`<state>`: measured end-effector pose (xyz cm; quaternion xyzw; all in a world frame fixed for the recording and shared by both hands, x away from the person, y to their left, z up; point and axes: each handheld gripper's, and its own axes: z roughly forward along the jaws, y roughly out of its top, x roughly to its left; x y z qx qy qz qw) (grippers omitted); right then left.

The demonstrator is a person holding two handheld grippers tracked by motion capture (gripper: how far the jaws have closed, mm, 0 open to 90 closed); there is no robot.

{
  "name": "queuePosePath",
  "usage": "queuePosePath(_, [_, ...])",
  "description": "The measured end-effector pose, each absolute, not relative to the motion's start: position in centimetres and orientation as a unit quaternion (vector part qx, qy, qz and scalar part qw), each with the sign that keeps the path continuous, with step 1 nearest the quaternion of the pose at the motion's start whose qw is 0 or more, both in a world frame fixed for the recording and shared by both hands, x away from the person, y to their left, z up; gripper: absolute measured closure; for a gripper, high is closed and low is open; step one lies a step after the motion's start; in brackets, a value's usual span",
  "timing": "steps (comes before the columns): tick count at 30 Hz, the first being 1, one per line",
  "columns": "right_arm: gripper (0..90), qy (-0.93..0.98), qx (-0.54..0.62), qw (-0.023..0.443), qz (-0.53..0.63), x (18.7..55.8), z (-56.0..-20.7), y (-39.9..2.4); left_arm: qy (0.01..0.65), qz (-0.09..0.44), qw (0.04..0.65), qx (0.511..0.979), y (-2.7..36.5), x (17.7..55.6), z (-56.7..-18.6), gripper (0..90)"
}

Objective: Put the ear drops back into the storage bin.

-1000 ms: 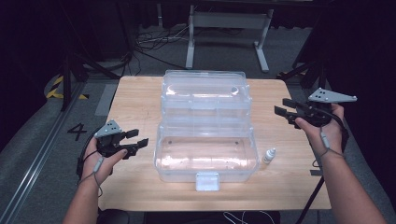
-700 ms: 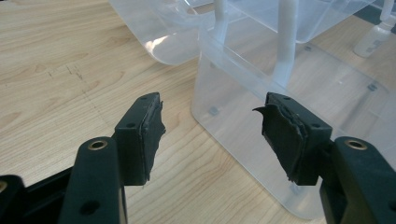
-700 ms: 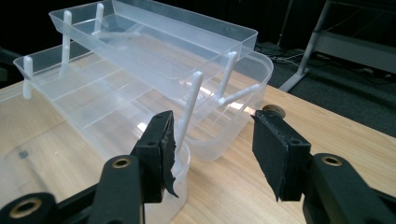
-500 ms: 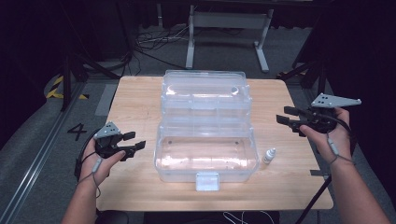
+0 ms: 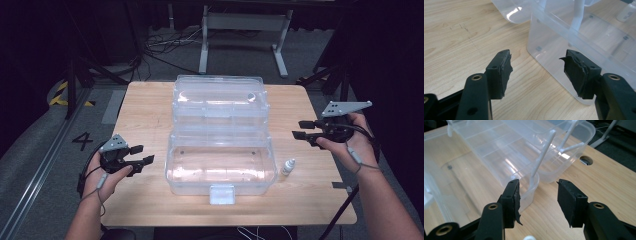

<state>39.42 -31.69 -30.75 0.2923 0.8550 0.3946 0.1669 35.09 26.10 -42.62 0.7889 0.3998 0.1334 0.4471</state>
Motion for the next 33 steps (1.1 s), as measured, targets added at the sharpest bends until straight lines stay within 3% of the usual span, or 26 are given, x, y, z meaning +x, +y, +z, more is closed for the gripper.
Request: queuePosePath(33, [52.5, 0.934, 0.243, 0.096, 0.245, 40.2, -32.9, -28.7, 0.398, 0.116, 0.429, 0.802, 25.8, 34.7, -43.3, 39.7])
